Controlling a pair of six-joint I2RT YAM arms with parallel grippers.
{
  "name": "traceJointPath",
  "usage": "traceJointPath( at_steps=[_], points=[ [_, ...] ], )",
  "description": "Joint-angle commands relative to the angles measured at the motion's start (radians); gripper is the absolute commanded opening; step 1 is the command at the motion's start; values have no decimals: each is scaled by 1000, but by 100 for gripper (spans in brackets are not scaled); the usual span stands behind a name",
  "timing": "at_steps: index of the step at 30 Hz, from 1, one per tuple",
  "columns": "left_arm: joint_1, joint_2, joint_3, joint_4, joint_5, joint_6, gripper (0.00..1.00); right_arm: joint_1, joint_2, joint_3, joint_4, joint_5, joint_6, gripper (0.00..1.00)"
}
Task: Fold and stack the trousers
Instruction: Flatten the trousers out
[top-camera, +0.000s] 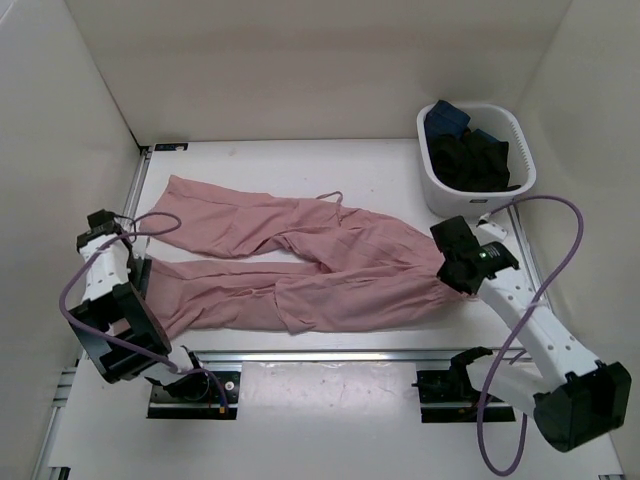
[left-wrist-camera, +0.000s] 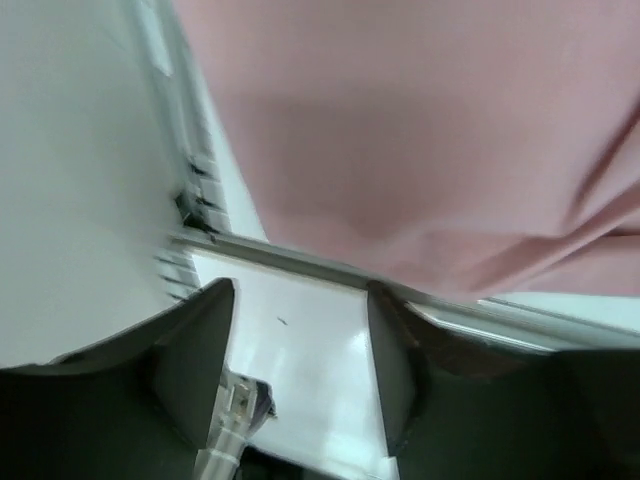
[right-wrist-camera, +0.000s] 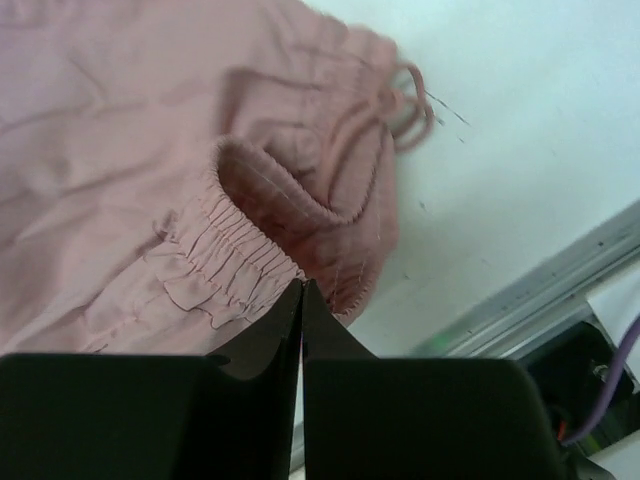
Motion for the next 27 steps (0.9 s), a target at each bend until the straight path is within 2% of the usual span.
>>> traceJointPath(
  at_steps=[1, 2, 6, 12, 14, 16, 19, 21, 25, 26, 27],
  points=[
    [16, -71, -80, -29, 14, 46, 69, 5, -78, -66, -24, 27, 2, 0],
    [16, -83, -98, -29, -14, 59, 76, 5, -90, -67, -38, 42, 20, 0],
    [65, -94, -140, 46, -43, 72, 86, -70, -147, -39, -179, 142, 60, 0],
    [116, 11, -95, 68, 65, 29, 88, -129, -187, 57, -227, 242, -19, 0],
    [116, 76, -65, 39, 162, 17, 91, -129, -176, 82, -211, 233, -29, 0],
    [70, 139, -19, -10, 312, 7, 91, -129, -167, 73, -172, 164, -56, 0],
    [27, 172, -9, 3, 313, -45, 92, -129, -144, 73, -145, 150, -39, 0],
    [15, 225, -20, 35, 285, -60, 92, -129, -144, 73, -133, 139, -29, 0],
    [4, 314, -20, 26, 389, -60, 88, -129, -144, 73, -124, 130, -29, 0],
    [-5, 337, -11, 4, 459, -48, 82, -129, -144, 73, -124, 130, -29, 0],
    [-5, 351, 1, -7, 487, -48, 71, -129, -144, 73, -124, 130, -29, 0]
  ],
)
